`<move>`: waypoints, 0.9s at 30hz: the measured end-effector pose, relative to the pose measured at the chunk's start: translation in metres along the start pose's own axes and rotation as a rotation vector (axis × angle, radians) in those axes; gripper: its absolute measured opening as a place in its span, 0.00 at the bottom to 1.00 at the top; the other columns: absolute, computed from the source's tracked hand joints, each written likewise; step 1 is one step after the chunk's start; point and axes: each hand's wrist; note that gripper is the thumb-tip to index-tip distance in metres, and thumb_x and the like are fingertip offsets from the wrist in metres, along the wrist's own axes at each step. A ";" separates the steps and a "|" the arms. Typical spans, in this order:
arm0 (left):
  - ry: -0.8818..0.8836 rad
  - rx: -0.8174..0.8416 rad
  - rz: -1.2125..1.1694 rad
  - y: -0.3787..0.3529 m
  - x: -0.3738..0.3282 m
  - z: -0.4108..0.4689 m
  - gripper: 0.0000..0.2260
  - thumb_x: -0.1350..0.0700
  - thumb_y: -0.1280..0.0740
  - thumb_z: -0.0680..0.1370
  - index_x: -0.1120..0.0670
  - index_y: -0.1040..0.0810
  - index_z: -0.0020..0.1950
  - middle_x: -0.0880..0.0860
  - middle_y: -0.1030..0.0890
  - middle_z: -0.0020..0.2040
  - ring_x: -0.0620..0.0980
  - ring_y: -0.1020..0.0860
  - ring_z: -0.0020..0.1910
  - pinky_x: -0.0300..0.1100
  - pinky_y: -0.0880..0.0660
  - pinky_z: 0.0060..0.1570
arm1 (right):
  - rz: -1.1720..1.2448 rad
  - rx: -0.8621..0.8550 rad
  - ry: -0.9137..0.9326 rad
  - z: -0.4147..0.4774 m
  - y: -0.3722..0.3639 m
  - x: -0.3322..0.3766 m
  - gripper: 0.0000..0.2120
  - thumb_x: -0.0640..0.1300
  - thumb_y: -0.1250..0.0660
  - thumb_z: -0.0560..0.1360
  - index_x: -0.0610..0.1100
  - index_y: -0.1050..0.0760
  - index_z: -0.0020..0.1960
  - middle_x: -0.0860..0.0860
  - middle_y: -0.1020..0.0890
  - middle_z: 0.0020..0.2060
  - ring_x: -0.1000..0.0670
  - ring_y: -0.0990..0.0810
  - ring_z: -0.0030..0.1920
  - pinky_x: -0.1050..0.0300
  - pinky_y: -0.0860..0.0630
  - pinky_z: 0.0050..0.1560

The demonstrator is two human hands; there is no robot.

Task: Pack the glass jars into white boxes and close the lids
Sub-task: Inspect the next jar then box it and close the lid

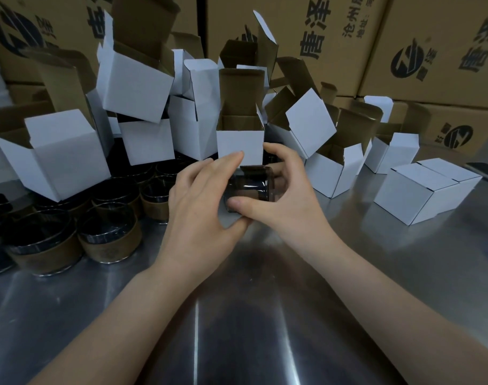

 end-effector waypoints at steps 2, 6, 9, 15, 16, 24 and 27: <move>-0.004 0.018 0.008 0.000 -0.001 0.000 0.32 0.53 0.31 0.69 0.51 0.32 0.74 0.48 0.26 0.67 0.49 0.37 0.68 0.52 0.35 0.65 | -0.055 -0.002 0.027 -0.002 -0.001 0.001 0.43 0.53 0.20 0.61 0.61 0.38 0.69 0.56 0.24 0.56 0.54 0.23 0.60 0.50 0.22 0.62; 0.028 0.026 -0.016 -0.001 -0.001 -0.002 0.32 0.57 0.26 0.69 0.54 0.30 0.73 0.48 0.24 0.63 0.49 0.36 0.67 0.54 0.33 0.65 | -0.162 0.010 0.091 -0.004 -0.005 0.003 0.44 0.52 0.19 0.62 0.63 0.41 0.69 0.57 0.25 0.58 0.52 0.27 0.64 0.48 0.25 0.65; 0.079 0.001 -0.064 -0.001 -0.001 -0.002 0.32 0.60 0.24 0.68 0.52 0.29 0.71 0.33 0.31 0.56 0.44 0.36 0.65 0.49 0.33 0.66 | -0.159 0.008 0.123 -0.005 -0.005 0.005 0.44 0.50 0.19 0.62 0.62 0.41 0.70 0.57 0.24 0.58 0.51 0.28 0.65 0.48 0.26 0.65; 0.193 -0.005 -0.242 -0.002 0.003 -0.002 0.30 0.61 0.26 0.68 0.46 0.28 0.69 0.47 0.26 0.64 0.41 0.33 0.67 0.29 0.35 0.64 | -0.103 -0.004 0.217 -0.005 0.000 0.007 0.40 0.49 0.20 0.63 0.61 0.39 0.68 0.58 0.24 0.59 0.53 0.27 0.66 0.49 0.26 0.66; 0.192 -0.009 -0.286 -0.002 0.003 -0.002 0.30 0.61 0.26 0.69 0.47 0.28 0.68 0.47 0.25 0.65 0.42 0.32 0.68 0.35 0.33 0.66 | -0.088 -0.005 0.238 -0.004 0.002 0.007 0.40 0.48 0.20 0.64 0.60 0.38 0.69 0.57 0.23 0.59 0.53 0.26 0.65 0.50 0.25 0.65; 0.195 -0.041 -0.475 0.001 0.003 -0.002 0.31 0.57 0.23 0.69 0.46 0.33 0.67 0.46 0.25 0.66 0.47 0.27 0.68 0.53 0.30 0.67 | 0.073 0.031 0.314 -0.003 0.005 0.004 0.35 0.37 0.27 0.69 0.51 0.38 0.70 0.48 0.23 0.62 0.47 0.24 0.65 0.47 0.25 0.63; 0.197 -0.074 -0.494 0.002 0.003 0.000 0.31 0.59 0.22 0.69 0.43 0.34 0.65 0.43 0.25 0.65 0.45 0.26 0.66 0.53 0.29 0.67 | 0.162 0.036 0.259 -0.003 0.005 0.006 0.31 0.34 0.34 0.69 0.49 0.36 0.69 0.46 0.24 0.62 0.48 0.25 0.65 0.47 0.25 0.65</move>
Point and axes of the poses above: each hand's wrist, its own z-axis towards the middle knuckle, its own y-axis out of the back of the hand, x = y × z
